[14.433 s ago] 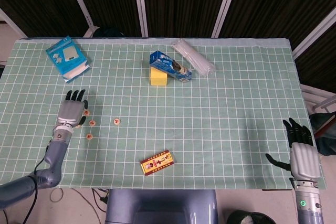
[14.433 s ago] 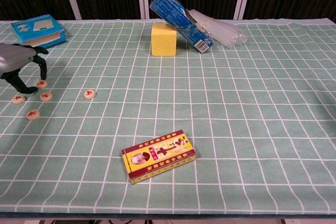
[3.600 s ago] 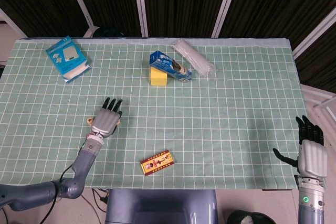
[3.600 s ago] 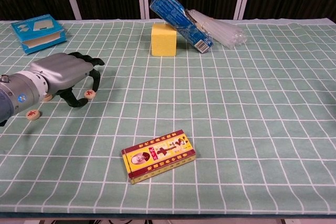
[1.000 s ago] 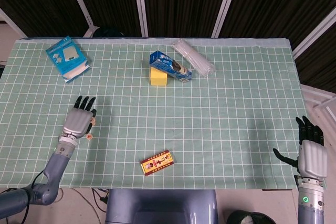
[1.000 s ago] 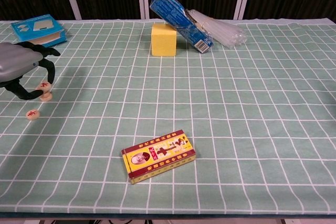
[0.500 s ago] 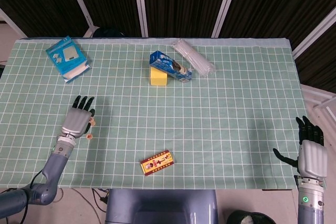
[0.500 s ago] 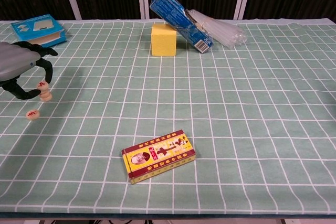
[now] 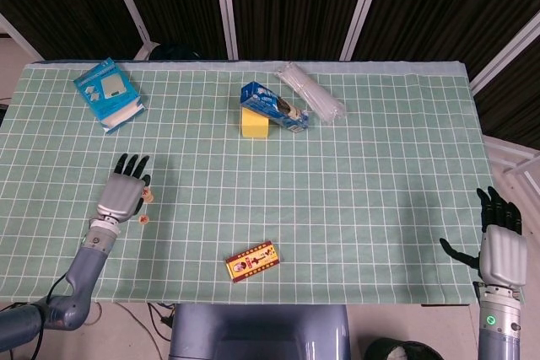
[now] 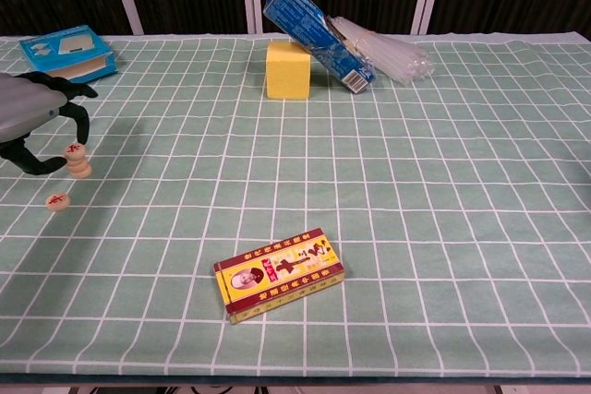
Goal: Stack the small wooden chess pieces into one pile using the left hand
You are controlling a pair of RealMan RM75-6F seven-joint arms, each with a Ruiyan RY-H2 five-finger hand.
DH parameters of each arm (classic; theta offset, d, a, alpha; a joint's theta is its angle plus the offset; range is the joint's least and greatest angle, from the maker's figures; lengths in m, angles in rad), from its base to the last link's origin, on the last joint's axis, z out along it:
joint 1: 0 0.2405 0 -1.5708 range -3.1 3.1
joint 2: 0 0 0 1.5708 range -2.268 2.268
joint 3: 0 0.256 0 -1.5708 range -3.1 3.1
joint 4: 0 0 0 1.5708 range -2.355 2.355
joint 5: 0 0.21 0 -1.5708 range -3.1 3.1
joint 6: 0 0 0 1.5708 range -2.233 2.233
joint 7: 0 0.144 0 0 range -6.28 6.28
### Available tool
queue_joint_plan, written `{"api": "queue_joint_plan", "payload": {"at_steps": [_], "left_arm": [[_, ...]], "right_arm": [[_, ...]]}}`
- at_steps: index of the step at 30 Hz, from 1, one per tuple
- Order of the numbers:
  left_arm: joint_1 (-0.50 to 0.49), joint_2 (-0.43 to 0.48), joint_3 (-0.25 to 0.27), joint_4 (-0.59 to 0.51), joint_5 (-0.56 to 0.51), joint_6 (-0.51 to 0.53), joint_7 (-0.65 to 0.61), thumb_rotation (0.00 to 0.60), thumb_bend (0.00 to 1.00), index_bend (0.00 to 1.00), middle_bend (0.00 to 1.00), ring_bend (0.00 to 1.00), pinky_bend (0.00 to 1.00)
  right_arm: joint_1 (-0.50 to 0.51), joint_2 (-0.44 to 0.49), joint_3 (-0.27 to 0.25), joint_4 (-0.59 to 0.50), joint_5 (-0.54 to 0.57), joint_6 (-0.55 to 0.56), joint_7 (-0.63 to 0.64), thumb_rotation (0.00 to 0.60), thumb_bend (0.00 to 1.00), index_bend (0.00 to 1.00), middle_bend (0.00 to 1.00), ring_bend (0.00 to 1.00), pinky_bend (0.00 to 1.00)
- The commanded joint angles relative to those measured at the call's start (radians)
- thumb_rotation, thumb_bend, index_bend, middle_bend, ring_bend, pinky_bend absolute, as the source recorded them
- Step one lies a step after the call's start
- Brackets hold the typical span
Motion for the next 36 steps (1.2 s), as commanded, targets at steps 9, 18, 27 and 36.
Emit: {"api": "queue_joint_plan", "payload": {"at_steps": [9, 18, 27, 36], "left_arm": [[0.041, 0.057, 0.003, -0.05, 0.054, 0.074, -0.053, 0.6, 0.36, 0.39, 0.04, 0.0, 0.0], [0.129, 0.122, 0.071, -0.068, 0.181, 0.169, -0.17, 0.6, 0.32, 0.38, 0.04, 0.0, 0.0], [0.184, 0.08, 0.112, 0.002, 0.232, 0.179, -0.226, 0.6, 0.29, 0.35, 0.04, 0.0, 0.0], [0.177, 0.025, 0.107, 0.028, 0.278, 0.164, -0.224, 0.6, 0.28, 0.36, 0.04, 0.0, 0.0]], "right_arm": [[-0.001, -0.001, 0.001, 0.003, -0.001, 0.002, 0.004, 0.6, 0.23, 0.09, 0.01, 0.09, 0.0], [-0.002, -0.003, 0.001, 0.0, -0.006, 0.007, 0.002, 0.6, 0.23, 0.09, 0.01, 0.09, 0.0], [-0.004, -0.001, 0.002, -0.004, -0.004, 0.009, 0.007, 0.6, 0.23, 0.09, 0.01, 0.09, 0.0], [-0.004, 0.001, 0.005, -0.005, 0.001, 0.006, 0.013, 0.6, 0.23, 0.09, 0.01, 0.09, 0.0]]}}
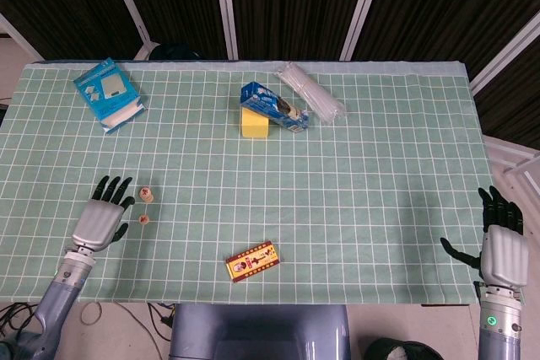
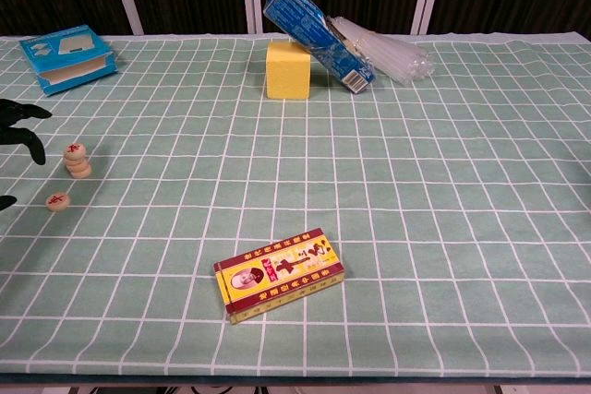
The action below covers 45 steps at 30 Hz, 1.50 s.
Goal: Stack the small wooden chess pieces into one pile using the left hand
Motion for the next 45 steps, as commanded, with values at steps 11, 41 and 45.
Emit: {"api": "queue_joint_plan", "payload": {"at_steps": [11, 41, 45], "left_arm": [[-0.005, -0.021, -0.009, 0.021, 0.047, -0.021, -0.024, 0.6, 0.28, 0.38, 0.04, 0.0, 0.0], [-0.022, -0.048, -0.038, 0.056, 0.054, -0.076, -0.042, 0.6, 0.26, 0.38, 0.02, 0.0, 0.0], [-0.021, -0.051, -0.038, 0.062, 0.051, -0.082, -0.038, 0.6, 0.26, 0.39, 0.02, 0.0, 0.0]], "right_arm": [[-0.001, 0.002, 0.002, -0.003, 0.005, -0.002, 0.003, 0.6, 0.23, 0.08, 0.01, 0.09, 0.0], [-0.001, 0.003, 0.005, -0.01, 0.02, -0.007, 0.003, 0.6, 0.23, 0.09, 0.01, 0.09, 0.0], [-0.001, 0.002, 0.005, -0.01, 0.02, -0.006, 0.002, 0.6, 0.23, 0.09, 0.01, 0.09, 0.0]]}}
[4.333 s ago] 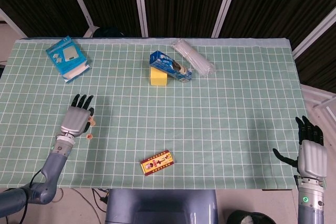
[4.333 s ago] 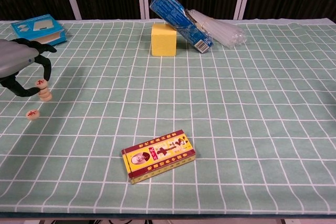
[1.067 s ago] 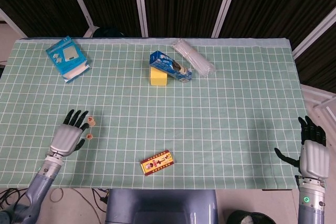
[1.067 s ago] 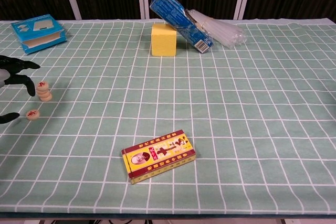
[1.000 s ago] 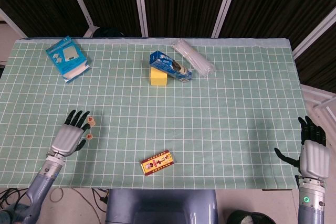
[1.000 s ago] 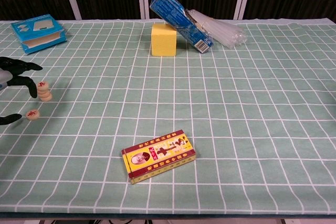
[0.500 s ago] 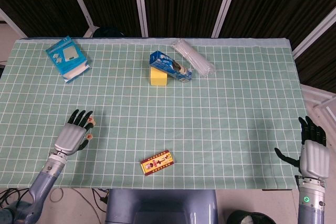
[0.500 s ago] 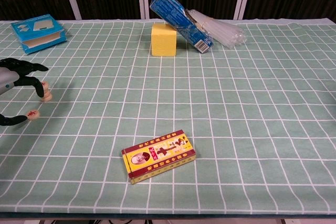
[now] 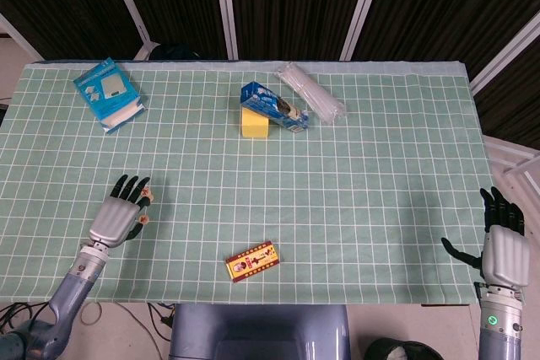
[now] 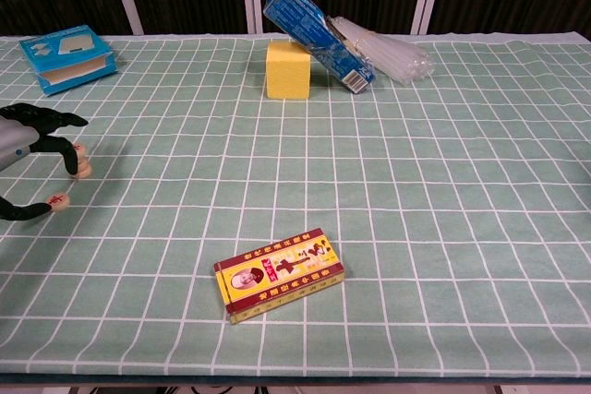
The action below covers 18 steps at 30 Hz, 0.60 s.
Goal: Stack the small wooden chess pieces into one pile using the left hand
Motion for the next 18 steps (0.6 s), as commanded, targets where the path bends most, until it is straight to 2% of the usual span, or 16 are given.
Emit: {"api": "queue_joint_plan", "payload": {"at_steps": [1, 18], "left_arm": [[0.001, -0.001, 0.001, 0.002, -0.001, -0.003, 0.002, 0.6, 0.26, 0.39, 0.02, 0.0, 0.0], [0.004, 0.003, 0.001, -0.001, 0.001, -0.011, 0.012, 0.6, 0.26, 0.39, 0.02, 0.0, 0.0]], "right_arm": [[0.0, 0.0, 0.0, 0.0, 0.001, -0.001, 0.0, 0.6, 0.23, 0.09, 0.01, 0.09, 0.0], [0.0, -0.003, 0.001, 0.0, 0.003, 0.003, -0.001, 0.6, 0.23, 0.09, 0.01, 0.09, 0.0]]}}
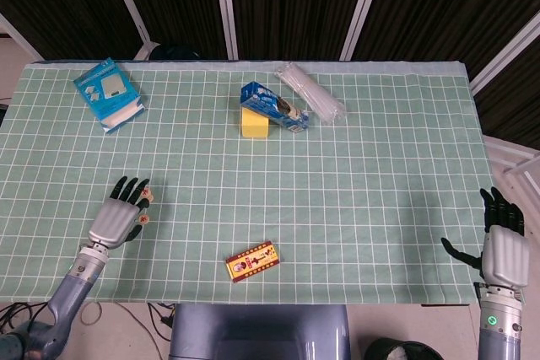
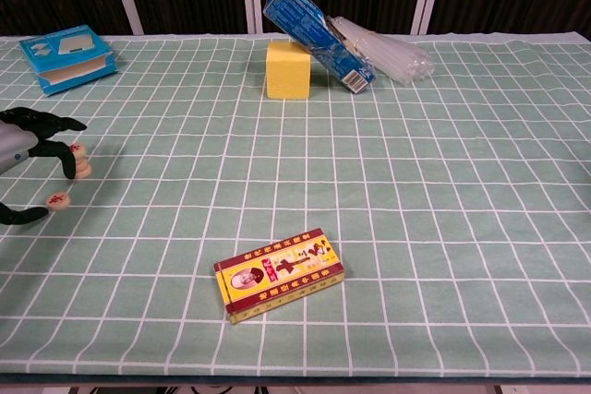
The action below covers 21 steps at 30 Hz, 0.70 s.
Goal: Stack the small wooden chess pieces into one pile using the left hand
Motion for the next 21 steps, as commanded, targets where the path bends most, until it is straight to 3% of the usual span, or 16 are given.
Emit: {"api": "queue_joint_plan", "payload": {"at_steps": [1, 21], "left_arm": [[0.0, -0.002, -0.002, 0.003, -0.002, -0.001, 0.001, 0.6, 0.26, 0.4, 0.02, 0.0, 0.0], [-0.003, -0.018, -0.008, 0.013, -0.007, -0.011, 0.021, 0.6, 0.28, 0.45, 0.03, 0.0, 0.0]], "right_arm": [[0.0, 0.0, 0.0, 0.0, 0.001, 0.0, -0.001, 0.6, 0.23, 0.09, 0.01, 0.09, 0.0], [0.0, -0.001, 0.002, 0.0, 0.004, 0.001, -0.001, 0.6, 0.23, 0.09, 0.01, 0.09, 0.0]]}}
